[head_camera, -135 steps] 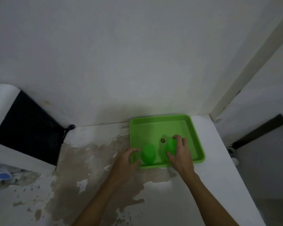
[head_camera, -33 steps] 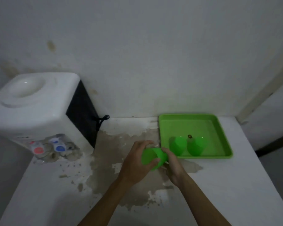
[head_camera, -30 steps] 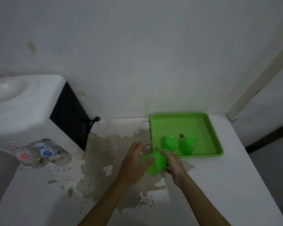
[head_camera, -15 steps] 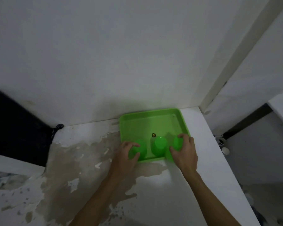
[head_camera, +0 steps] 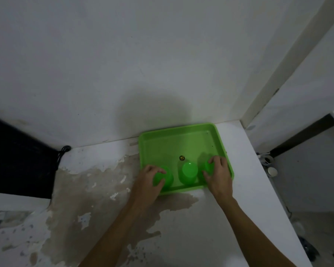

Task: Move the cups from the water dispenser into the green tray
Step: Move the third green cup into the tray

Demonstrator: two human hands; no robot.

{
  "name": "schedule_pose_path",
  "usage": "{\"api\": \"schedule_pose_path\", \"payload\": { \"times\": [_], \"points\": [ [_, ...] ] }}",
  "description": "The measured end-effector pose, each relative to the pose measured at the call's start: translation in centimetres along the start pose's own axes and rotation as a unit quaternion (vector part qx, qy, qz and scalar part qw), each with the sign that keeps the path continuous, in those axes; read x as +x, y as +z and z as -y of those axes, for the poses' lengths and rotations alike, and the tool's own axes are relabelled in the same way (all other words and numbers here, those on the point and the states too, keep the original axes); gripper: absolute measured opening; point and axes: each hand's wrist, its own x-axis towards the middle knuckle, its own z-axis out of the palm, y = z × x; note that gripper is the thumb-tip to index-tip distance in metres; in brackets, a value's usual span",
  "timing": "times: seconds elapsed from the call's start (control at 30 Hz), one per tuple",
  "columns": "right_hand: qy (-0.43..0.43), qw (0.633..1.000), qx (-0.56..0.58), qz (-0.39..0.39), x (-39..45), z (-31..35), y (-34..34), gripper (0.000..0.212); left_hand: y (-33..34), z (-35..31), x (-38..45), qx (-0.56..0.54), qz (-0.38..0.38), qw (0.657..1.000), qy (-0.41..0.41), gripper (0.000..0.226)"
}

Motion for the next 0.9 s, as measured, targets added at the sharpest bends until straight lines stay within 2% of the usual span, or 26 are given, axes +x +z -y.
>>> {"api": "schedule_pose_path", "payload": {
  "times": [0.2,0.43,0.53,0.6,0.73,0.9],
  "points": [
    [-0.008,1.0,0.003,0.011,-0.2,-0.1,-0.4,0.049,-0.4,0.1,-0.3,-0.011,-0.005,1.0,0.004,0.027],
    [-0.069,0.993,0.024,-0.088,-2.2,2.0,-2.4,0.036,-1.8,1.0,-2.6,-0.062,-0.028,0.998,0.008,0.023],
    [-0.081,0.99,0.057,-0.1,-4.1,4.7,-2.6,0.029,-3.0,1.8,-4.4,-0.092,-0.038,0.995,0.007,0.02],
    [-0.095,0.988,0.083,-0.085,-5.6,7.0,-2.1,0.024,-4.0,3.1,-5.9,-0.112,-0.049,0.992,0.012,0.022],
    [-0.117,0.983,0.144,0.005,-8.9,11.7,0.8,0.014,-6.6,6.3,-9.5,-0.136,-0.094,0.986,-0.015,0.024],
    [-0.138,0.969,0.182,0.099,-13.4,18.5,6.4,0.014,-11.2,11.5,-14.6,-0.178,-0.125,0.974,-0.061,0.026]
  ]
}}
